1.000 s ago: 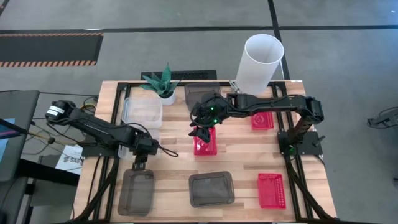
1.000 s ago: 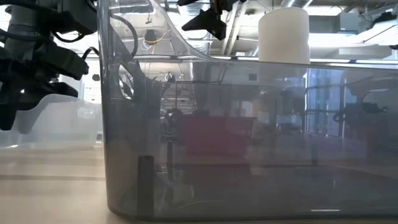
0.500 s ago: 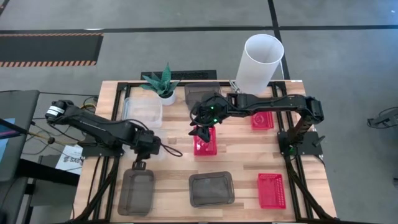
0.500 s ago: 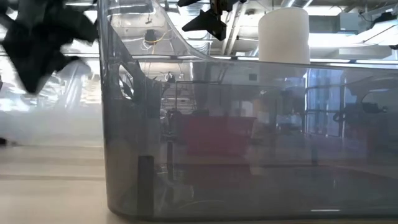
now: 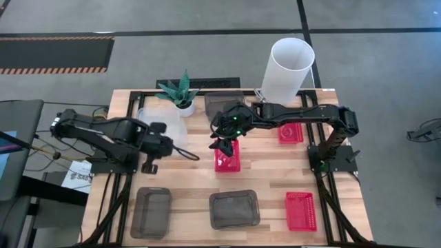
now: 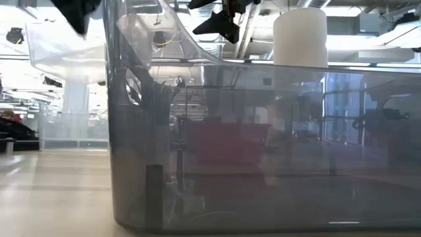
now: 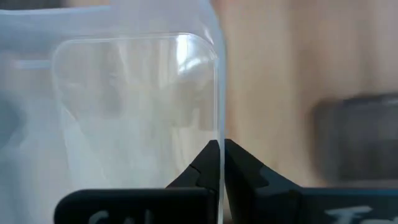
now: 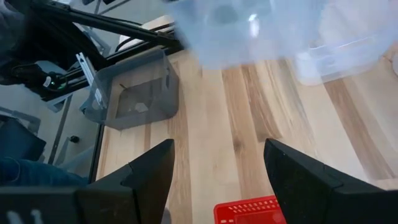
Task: Stack baskets by color
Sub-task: Stack the bottom transparent bin on the top transparent bin
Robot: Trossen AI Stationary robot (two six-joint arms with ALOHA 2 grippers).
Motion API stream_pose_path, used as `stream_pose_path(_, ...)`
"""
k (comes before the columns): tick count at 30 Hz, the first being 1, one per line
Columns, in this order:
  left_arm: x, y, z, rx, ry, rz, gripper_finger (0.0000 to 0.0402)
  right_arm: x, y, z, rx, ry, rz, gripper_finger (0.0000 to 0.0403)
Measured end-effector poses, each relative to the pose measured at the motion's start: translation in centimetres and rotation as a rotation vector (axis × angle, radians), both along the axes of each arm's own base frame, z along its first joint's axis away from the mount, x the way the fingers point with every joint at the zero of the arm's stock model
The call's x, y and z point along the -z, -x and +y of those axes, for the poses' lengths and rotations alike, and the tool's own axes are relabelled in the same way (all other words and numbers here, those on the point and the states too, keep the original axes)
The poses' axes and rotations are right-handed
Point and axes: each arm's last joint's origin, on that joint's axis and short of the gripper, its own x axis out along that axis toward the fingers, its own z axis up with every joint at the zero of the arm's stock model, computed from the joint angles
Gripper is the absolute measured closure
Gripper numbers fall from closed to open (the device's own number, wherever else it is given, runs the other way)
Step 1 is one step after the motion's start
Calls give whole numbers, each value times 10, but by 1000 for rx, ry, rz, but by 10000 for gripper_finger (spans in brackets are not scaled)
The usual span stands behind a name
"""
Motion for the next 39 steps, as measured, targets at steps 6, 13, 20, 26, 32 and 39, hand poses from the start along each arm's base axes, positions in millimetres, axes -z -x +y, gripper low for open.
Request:
stream_pose_path(6,14,8,17,-82,-161,120,401,0,0,0,0,0,0,133)
stream_pose_path(13,50,4,44,-79,-167,198,401,0,0,0,-1,0,0,133)
stream_pose_path(20,56,9,69,-137,-177,235,402,0,0,7,-18,0,0,133)
stream_pose_path(26,54,10,91,-138,-150,191,401,0,0,12,-41,15,-3,133)
stream_pose_path(32,54,13,111,-194,-72,148,401,0,0,8,-32,15,-3,133)
stream_pose_path(39,54,15,113,-174,-48,151,401,0,0,8,-33,18,-4,133)
